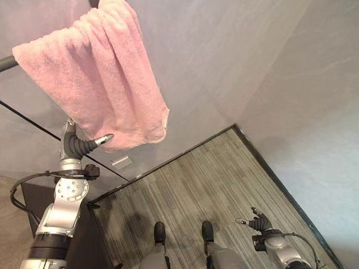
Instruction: Put brush and paste in cup on sink, flatten towel.
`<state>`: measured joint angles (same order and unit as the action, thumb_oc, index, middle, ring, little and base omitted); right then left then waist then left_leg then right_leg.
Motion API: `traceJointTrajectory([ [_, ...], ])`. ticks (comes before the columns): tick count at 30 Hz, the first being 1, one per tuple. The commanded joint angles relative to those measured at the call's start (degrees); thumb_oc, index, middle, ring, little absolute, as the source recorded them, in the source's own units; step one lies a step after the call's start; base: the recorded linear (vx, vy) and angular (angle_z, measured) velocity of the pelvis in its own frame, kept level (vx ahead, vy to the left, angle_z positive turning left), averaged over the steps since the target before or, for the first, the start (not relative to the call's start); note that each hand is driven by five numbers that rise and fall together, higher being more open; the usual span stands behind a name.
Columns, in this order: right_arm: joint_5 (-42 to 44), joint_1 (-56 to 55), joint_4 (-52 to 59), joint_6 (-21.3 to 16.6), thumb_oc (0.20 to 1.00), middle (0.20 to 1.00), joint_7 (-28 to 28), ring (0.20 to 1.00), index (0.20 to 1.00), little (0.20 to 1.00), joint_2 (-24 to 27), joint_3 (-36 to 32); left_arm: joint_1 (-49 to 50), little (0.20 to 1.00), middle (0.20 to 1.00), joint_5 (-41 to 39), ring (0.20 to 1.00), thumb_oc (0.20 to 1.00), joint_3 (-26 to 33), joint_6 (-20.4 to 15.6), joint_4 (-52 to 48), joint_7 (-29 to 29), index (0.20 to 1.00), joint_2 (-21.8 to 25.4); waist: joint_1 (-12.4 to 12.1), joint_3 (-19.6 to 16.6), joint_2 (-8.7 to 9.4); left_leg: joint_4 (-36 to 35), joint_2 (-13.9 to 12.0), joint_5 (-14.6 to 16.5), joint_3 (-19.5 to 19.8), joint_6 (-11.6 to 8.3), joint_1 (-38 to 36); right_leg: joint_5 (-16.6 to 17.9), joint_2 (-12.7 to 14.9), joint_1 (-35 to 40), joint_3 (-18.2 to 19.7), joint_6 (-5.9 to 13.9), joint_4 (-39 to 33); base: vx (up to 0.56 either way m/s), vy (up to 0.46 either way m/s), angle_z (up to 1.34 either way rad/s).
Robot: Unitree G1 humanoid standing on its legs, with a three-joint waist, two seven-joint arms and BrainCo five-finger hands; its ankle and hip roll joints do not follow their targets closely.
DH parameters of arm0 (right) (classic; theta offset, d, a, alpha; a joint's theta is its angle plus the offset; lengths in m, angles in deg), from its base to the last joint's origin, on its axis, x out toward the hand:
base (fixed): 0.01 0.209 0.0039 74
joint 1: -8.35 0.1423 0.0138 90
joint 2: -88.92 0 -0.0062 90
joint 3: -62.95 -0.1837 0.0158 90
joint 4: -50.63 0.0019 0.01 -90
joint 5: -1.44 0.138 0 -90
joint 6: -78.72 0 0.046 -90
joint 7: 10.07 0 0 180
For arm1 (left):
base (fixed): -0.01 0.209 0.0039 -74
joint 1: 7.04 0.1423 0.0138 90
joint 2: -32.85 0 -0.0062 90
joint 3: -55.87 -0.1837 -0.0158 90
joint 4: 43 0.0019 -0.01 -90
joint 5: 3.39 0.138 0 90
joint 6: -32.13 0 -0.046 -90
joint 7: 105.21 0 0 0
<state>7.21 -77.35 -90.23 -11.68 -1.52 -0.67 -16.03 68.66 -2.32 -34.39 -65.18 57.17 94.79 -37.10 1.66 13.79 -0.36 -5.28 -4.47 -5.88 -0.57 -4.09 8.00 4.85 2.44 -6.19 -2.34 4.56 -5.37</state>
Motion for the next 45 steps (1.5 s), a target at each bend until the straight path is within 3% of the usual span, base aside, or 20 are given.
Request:
traceJointTrajectory([
  [1, -1.1, 0.8, 1.3, -2.3, 1.0, 1.0, 0.2, 1.0, 1.0, 1.0, 0.2, 2.0, -4.4, 0.2, 0.2, -0.1, 0.2, 0.2, 1.4, -1.9, 2.2, 2.7, 0.2, 4.8, 1.0, -2.0, 1.46, 0.3, 0.2, 6.9, 0.6, -0.41, -1.3, -3.3, 4.4, -2.1, -1.9, 5.32, 0.4, 0.0, 0.0, 0.0],
  [19, -3.3, 1.0, -2.4, -1.0, 1.0, 1.0, 0.1, 1.0, 1.0, 1.0, -0.2, 2.6, 1.2, 0.2, 0.2, -3.5, 0.2, 0.2, 3.8, -3.5, -2.6, 1.6, 0.2, 1.6, -0.4, -1.7, 2.15, 0.3, 0.2, 7.1, 1.3, -0.16, -2.5, -4.0, 4.5, -0.4, -2.9, 5.18, 0.6, 0.0, 0.001, 0.0],
  [35, -5.8, 1.2, -4.3, 0.5, 1.0, 1.0, -1.4, 1.0, 1.0, 1.0, -1.1, 3.3, 8.6, 0.2, 0.2, -3.6, 0.2, 0.2, 11.0, -2.9, -3.7, 1.0, 0.2, 4.4, -3.9, -2.6, 3.31, 0.3, 2.1, 7.8, 3.9, 0.94, -4.3, -5.1, 6.8, 2.2, -6.2, 5.8, 3.1, -0.02, 0.038, 0.15],
  [45, -6.3, 0.9, -5.0, 0.7, 1.0, 1.0, -1.7, 1.0, 1.0, 1.0, -1.9, 3.5, 9.2, 0.2, 0.2, -2.5, 0.2, 0.2, 13.0, -2.2, -2.4, 1.9, 0.2, 6.1, -4.6, -2.8, 4.94, 0.3, 2.8, 8.1, 3.3, 1.62, -4.6, -4.4, 7.5, 1.6, -5.9, 6.3, 3.9, -0.02, 0.025, 0.02],
])
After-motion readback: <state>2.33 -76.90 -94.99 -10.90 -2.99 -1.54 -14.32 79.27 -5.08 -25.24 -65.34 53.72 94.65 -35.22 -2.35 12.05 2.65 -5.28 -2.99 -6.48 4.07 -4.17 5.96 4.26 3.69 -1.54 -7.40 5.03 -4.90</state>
